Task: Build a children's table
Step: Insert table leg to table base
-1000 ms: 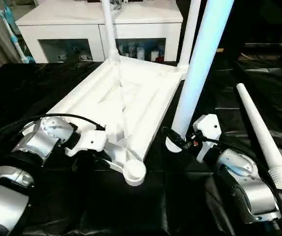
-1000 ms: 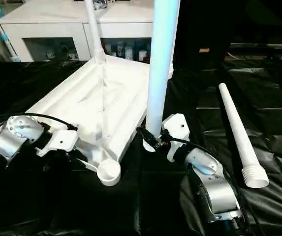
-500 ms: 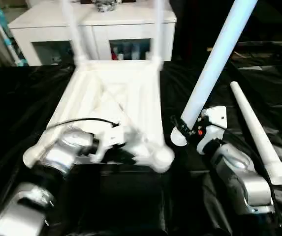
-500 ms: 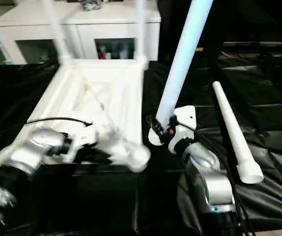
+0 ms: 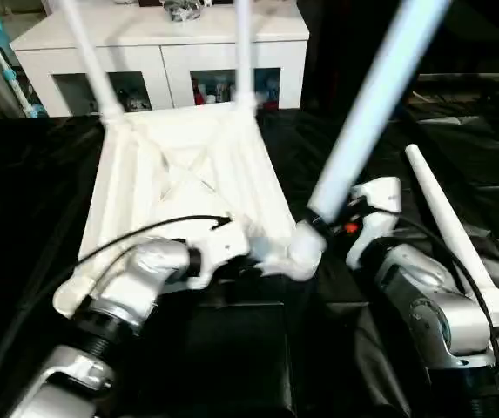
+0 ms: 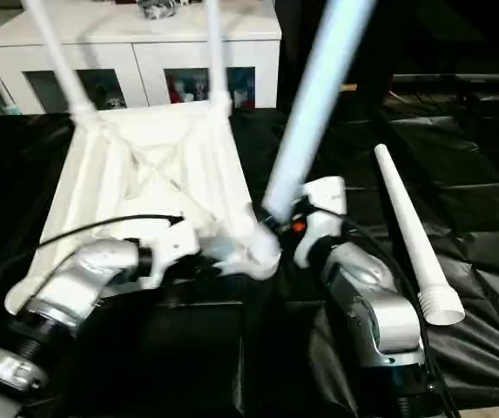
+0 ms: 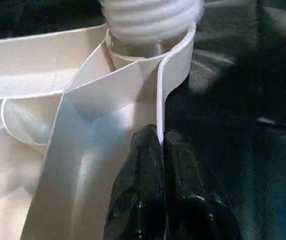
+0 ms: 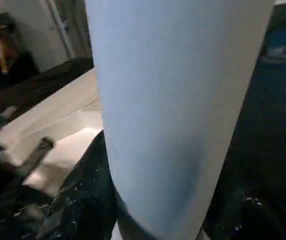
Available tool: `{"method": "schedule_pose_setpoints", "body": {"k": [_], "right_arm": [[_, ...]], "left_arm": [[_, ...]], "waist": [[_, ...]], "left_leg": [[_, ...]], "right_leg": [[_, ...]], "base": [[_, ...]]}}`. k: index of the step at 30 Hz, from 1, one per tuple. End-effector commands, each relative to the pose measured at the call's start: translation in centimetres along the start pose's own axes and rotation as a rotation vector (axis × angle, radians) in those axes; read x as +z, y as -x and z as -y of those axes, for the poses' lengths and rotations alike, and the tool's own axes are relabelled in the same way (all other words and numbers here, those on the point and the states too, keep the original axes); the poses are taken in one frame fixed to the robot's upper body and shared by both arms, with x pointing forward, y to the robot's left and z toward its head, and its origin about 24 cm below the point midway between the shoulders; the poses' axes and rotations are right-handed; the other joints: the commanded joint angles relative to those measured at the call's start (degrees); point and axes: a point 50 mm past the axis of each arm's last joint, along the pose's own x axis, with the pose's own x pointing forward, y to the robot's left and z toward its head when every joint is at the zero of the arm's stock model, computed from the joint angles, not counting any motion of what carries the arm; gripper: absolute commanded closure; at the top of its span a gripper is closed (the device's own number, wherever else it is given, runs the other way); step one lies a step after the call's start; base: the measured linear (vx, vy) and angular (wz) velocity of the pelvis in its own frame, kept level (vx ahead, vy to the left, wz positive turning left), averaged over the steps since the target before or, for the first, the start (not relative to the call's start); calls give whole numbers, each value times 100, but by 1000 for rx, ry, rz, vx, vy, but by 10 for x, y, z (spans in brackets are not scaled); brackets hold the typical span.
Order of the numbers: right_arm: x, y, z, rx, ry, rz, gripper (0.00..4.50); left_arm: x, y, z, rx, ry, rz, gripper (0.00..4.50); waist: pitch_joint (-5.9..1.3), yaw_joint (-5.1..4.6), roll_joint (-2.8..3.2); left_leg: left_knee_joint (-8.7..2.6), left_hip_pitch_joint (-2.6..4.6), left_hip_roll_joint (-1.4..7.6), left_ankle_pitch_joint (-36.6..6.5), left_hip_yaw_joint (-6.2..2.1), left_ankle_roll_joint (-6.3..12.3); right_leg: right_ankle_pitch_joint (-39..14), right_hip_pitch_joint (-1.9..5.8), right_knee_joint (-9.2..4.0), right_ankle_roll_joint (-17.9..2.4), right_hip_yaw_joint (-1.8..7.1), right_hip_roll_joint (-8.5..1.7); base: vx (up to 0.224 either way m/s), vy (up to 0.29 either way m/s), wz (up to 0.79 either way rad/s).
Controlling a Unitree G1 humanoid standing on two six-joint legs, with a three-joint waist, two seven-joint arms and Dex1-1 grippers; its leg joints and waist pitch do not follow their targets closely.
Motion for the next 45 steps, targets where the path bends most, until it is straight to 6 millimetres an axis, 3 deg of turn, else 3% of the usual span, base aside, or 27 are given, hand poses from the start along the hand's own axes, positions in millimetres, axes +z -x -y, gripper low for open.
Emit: {"method": "schedule_pose_setpoints", "body": {"k": [1,10,16,22,30,36,41,45], "right_arm": [[12,-4,-5,68,21,9,264],[19,-14,3,92,70,-27,264],[14,-16,5,119,94,-79,264],[7,-15,9,124,112,-145,264],[3,-17,12,112,110,-169,264],[-2,-21,18,120,61,-204,264],[-6,-24,19,133,15,-207,264],[-7,-22,22,116,-41,-168,264]], "left_arm": [[-13,2,1,84,56,-43,450],[-4,2,9,4,204,32,450],[-2,5,7,-20,160,29,450],[-4,8,2,2,137,-4,450],[-5,10,1,-15,130,-9,450],[-5,12,-2,-14,124,-14,450],[-5,11,-4,-12,119,-16,450],[-5,11,-5,-7,119,-14,450]], "waist": [[-370,56,-135],[-387,55,-185],[-390,64,-200],[-366,52,-210],[-370,53,-250],[-372,54,-216],[-370,53,-256],[-368,59,-246]], "left_leg": [[-447,-19,388,-701,-151,347],[-423,-13,382,-461,-126,457],[-414,-12,386,-339,-120,582],[-436,-4,394,-594,-126,442],[-428,-2,390,-538,-119,437],[-426,10,394,-561,-120,433],[-431,8,400,-581,-117,416],[-438,16,403,-619,-121,387]], "right_leg": [[-1098,320,-473,-1280,250,-491],[-918,299,-444,-1371,238,-486],[-621,315,-430,-1422,233,-493],[-1134,302,-473,-1318,238,-491],[-974,304,-459,-1385,242,-498],[-945,299,-455,-1430,239,-496],[-960,302,-456,-1437,241,-501],[-1018,298,-462,-1433,241,-508]], "base": [[0,0,0],[0,0,0],[0,0,0],[0,0,0],[0,0,0],[0,0,0],[0,0,0],[0,0,0]]}}
